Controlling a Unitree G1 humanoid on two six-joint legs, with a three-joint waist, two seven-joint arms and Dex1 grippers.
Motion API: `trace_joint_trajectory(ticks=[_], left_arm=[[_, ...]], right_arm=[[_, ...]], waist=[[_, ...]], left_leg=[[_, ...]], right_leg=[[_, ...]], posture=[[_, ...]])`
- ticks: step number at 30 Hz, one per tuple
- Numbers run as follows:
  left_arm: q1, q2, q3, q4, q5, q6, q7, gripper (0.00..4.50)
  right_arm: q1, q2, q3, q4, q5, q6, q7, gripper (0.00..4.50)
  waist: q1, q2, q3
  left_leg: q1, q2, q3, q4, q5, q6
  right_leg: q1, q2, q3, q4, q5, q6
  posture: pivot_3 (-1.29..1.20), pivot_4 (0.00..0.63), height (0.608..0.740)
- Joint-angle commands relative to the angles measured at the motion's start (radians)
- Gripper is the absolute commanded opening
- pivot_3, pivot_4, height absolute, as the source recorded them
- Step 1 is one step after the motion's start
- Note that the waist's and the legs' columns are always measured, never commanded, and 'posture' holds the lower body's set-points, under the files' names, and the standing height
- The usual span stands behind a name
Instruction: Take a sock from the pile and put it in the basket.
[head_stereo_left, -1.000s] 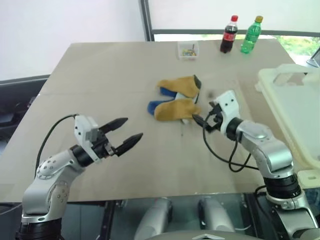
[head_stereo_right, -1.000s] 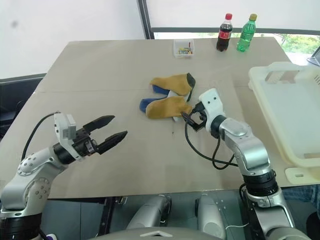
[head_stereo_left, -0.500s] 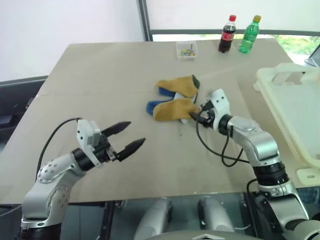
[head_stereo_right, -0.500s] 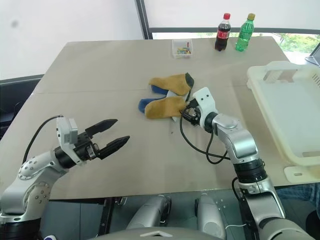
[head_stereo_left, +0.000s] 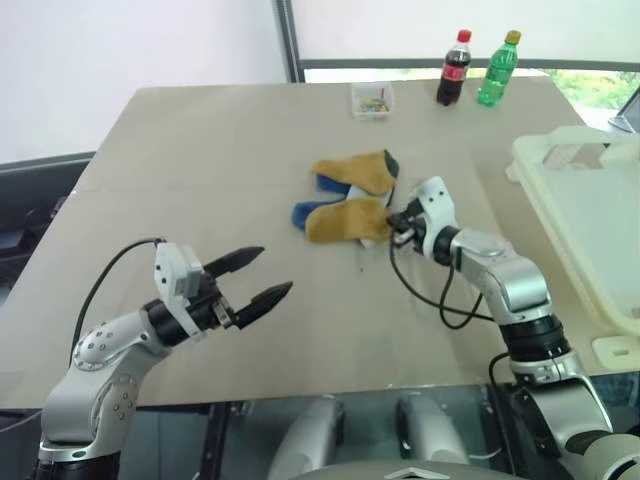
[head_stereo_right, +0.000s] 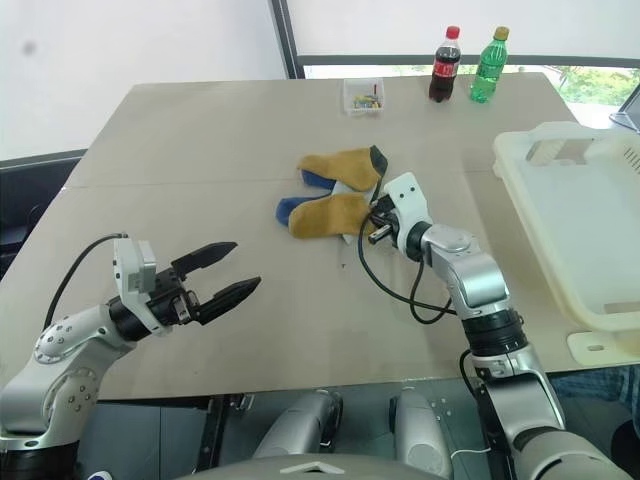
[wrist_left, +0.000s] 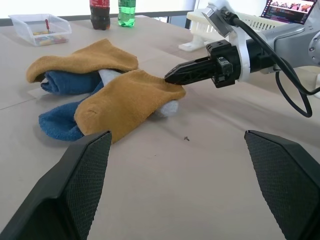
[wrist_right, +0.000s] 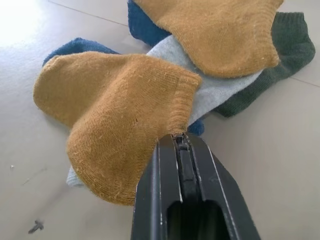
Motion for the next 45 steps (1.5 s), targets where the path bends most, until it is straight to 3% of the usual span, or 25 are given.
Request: trace_joint_trajectory(ticks=[1,22,29,33,45], left_arm=[[-0.011,0.011,0.007,-0.042,-0.009,-0.011,0.002,4.50],[-0.029,-0.001,-0.023,-0.037,-0.002,-0.014,0.027,4.50],[-0.026,-0.001,-0.031,-0.038,-0.004,-0.009,0.032,4.50],[-0.027,0.000,-0.036,-0.037,-0.003,-0.009,0.032,4.50],[-0.037,0.023,-0.067,-0.018,-0.003,0.011,0.000,4.50]], right_arm=[[-0.028,-0.006,-0.016,-0.023,0.005,-0.020,0.017,0.04],[0.019,-0.071,-0.022,-0.228,0.116,0.087,0.119,0.04],[0.113,-0.201,0.001,-0.371,0.243,0.223,0.257,0.04],[0.145,-0.236,-0.015,-0.393,0.281,0.265,0.265,0.04],[0.363,-0.525,-0.048,-0.457,0.351,0.240,0.442,0.04]], waist=[[0.000,0.000,0.000],[0.001,0.000,0.000],[0.003,0.000,0.000],[0.001,0.000,0.000],[0.004,-0.001,0.000]], left_leg=[[0.000,0.000,0.000,0.000,0.000,0.000],[0.000,0.000,0.000,0.000,0.000,0.000],[0.000,0.000,0.000,0.000,0.000,0.000],[0.000,0.000,0.000,0.000,0.000,0.000],[-0.001,0.001,0.001,0.000,-0.001,0.001]], right_leg=[[0.000,0.000,0.000,0.000,0.000,0.000],[0.000,0.000,0.000,0.000,0.000,0.000],[0.000,-0.001,0.000,0.000,0.000,0.000],[0.000,-0.001,0.000,0.000,0.000,0.000],[0.001,-0.001,0.000,-0.002,0.000,0.000]], posture=[[0.00,0.150,0.740],[0.00,0.150,0.740],[0.00,0.150,0.740],[0.00,0.150,0.740],[0.00,0.150,0.740]])
